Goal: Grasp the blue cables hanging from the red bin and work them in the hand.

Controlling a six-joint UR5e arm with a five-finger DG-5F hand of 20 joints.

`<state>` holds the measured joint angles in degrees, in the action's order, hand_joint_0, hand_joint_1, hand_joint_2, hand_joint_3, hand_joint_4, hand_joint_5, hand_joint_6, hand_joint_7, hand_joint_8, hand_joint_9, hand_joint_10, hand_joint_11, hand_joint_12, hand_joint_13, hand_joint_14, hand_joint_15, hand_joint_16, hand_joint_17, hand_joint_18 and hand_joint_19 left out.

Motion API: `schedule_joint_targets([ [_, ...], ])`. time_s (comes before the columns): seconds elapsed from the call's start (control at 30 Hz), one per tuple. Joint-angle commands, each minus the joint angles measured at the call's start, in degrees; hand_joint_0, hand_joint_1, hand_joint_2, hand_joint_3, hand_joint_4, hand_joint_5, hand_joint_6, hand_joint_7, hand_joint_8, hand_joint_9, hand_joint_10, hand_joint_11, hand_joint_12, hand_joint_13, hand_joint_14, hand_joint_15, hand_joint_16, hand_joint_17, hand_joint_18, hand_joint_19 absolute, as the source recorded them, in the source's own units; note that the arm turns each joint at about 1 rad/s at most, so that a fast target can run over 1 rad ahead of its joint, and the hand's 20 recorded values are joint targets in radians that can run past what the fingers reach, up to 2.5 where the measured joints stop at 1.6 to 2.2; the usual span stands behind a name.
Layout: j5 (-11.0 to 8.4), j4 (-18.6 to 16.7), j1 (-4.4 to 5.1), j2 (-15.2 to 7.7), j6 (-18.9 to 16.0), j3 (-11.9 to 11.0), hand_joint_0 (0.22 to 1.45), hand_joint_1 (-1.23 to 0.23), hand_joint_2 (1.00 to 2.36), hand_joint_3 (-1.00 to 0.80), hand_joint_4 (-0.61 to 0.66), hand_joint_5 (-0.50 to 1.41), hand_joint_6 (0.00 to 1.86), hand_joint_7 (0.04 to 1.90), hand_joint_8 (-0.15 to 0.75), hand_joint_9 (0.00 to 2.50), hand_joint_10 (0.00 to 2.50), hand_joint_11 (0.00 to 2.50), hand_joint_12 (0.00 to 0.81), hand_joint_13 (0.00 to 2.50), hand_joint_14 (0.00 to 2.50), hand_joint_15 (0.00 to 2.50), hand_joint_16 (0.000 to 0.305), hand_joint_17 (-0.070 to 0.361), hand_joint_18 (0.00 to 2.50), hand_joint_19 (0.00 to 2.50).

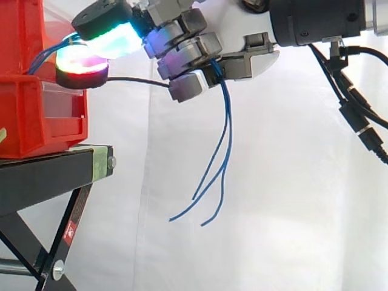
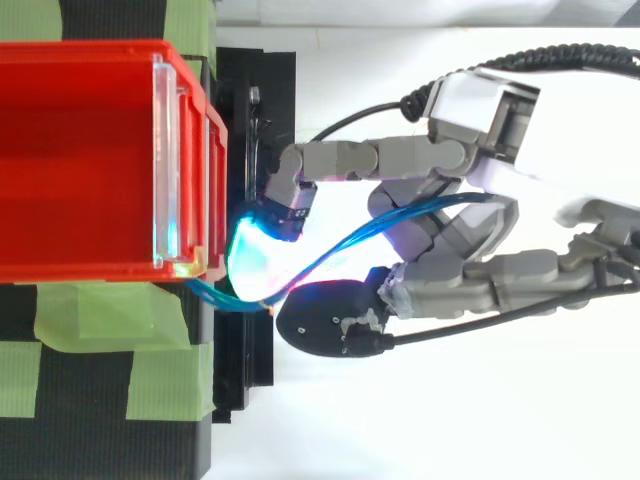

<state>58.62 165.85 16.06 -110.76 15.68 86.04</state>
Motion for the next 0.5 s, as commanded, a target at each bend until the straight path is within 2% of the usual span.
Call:
schedule_joint_targets([
  [0.0, 0.0, 0.1, 0.02, 0.0, 0.0, 0.0, 1.09, -0.69, 1.0, 0.27, 0.23, 0.19, 0.96, 1.16, 0.277, 1.05, 2.5, 2.5, 0.411, 1.28, 2.5, 1.82, 0.041, 0.093, 1.34, 1.13],
  [0.03, 0.0, 0.1, 0.02, 0.0, 0.0, 0.0, 1.09, -0.69, 1.0, 0.29, 0.24, 0.15, 1.04, 1.14, 0.277, 1.05, 2.5, 2.5, 0.411, 1.28, 2.5, 1.82, 0.041, 0.093, 1.34, 1.13],
  [0.07, 0.0, 0.1, 0.02, 0.0, 0.0, 0.0, 1.07, -0.71, 1.0, 0.3, 0.26, 0.06, 1.23, 1.06, 0.277, 1.05, 2.5, 2.5, 0.411, 1.28, 2.5, 1.82, 0.041, 0.093, 1.34, 1.13],
  [0.1, 0.0, 0.1, 0.02, 0.0, 0.0, 0.0, 1.0, -0.73, 1.08, 0.28, 0.28, 0.05, 1.25, 1.05, 0.277, 1.05, 2.5, 2.5, 0.411, 1.28, 2.5, 1.82, 0.041, 0.093, 1.34, 1.13],
  [0.2, 0.0, 0.1, 0.02, 0.0, 0.0, 0.0, 0.94, -0.75, 1.0, 0.19, 0.31, 0.01, 1.29, 1.02, 0.277, 1.05, 2.5, 2.5, 0.411, 1.28, 2.5, 1.82, 0.041, 0.093, 1.34, 1.13],
  [0.3, 0.0, -0.2, 0.02, 0.0, 0.0, 0.0, 0.86, -0.71, 1.01, -0.05, 0.31, 0.01, 1.28, 1.02, 0.277, 1.05, 2.5, 2.5, 0.411, 1.28, 2.5, 1.82, 0.041, 0.093, 1.34, 1.13],
  [0.37, 0.0, -0.2, 0.02, 0.0, 0.0, 0.0, 0.82, -0.68, 1.02, -0.33, 0.28, 0.07, 1.16, 1.09, 0.277, 1.05, 2.5, 2.5, 0.411, 1.28, 2.5, 1.82, 0.041, 0.093, 1.34, 1.13],
  [0.47, 0.0, 0.0, 0.02, -0.1, 0.0, 0.0, 0.81, -0.65, 1.02, -0.49, 0.28, 0.13, 1.02, 1.12, 0.277, 1.05, 2.5, 2.5, 0.411, 1.28, 2.5, 1.82, 0.041, 0.093, 1.34, 1.13],
])
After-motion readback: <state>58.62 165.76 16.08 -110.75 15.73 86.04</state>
